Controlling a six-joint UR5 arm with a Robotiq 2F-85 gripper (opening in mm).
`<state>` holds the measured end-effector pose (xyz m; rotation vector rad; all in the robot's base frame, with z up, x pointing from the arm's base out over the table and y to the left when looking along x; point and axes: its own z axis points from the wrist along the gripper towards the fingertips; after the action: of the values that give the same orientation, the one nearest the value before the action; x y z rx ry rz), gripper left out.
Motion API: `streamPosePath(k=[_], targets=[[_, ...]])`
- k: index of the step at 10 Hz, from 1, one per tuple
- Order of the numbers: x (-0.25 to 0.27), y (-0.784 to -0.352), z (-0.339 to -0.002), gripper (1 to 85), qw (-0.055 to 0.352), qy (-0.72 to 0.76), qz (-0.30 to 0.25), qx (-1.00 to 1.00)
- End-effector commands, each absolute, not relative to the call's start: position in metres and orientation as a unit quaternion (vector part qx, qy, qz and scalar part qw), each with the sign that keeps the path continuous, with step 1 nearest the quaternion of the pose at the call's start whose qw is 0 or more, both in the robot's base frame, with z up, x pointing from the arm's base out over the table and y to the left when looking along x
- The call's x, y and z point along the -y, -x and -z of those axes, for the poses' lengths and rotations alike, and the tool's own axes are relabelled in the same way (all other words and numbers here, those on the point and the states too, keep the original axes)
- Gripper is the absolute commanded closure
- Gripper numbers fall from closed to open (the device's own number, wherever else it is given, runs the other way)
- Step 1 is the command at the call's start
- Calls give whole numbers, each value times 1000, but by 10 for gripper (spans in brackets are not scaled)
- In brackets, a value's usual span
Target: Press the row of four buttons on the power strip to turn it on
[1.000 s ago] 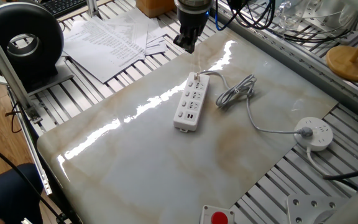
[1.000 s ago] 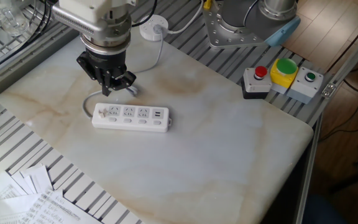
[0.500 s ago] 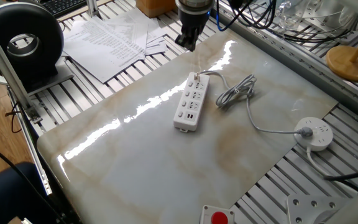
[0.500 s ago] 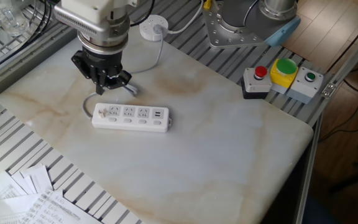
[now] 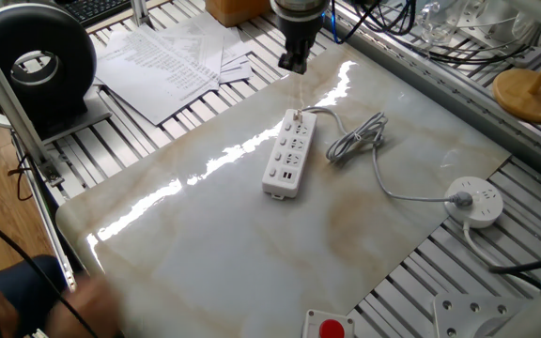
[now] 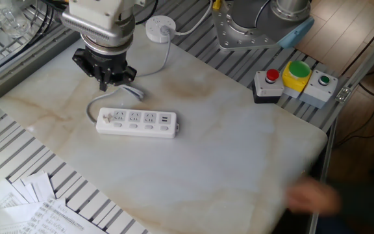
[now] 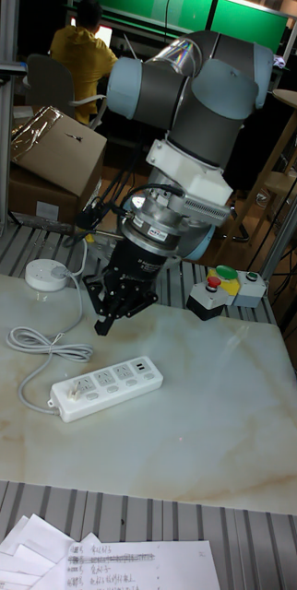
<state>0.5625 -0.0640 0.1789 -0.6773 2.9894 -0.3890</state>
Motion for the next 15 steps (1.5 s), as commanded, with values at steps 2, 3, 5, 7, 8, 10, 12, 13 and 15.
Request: streamPosePath(k=[2, 3, 5, 7, 8, 10, 12, 13, 15], targets=[[73, -548, -181, 847, -15, 289, 134, -948], [72, -547, -181, 847, -18, 309, 132, -942], [56, -558, -174, 847, 4, 315, 106, -943], [31, -578, -145, 847, 17, 290, 64, -955], [33, -585, -134, 847, 16, 283, 68, -956], [46, -587, -115, 847, 9, 283, 76, -956], [35, -581, -88, 847, 10, 268, 30, -963], [33, -575, -80, 847, 5, 270, 20, -963], [53, -569, -73, 847, -14, 285, 52, -957]])
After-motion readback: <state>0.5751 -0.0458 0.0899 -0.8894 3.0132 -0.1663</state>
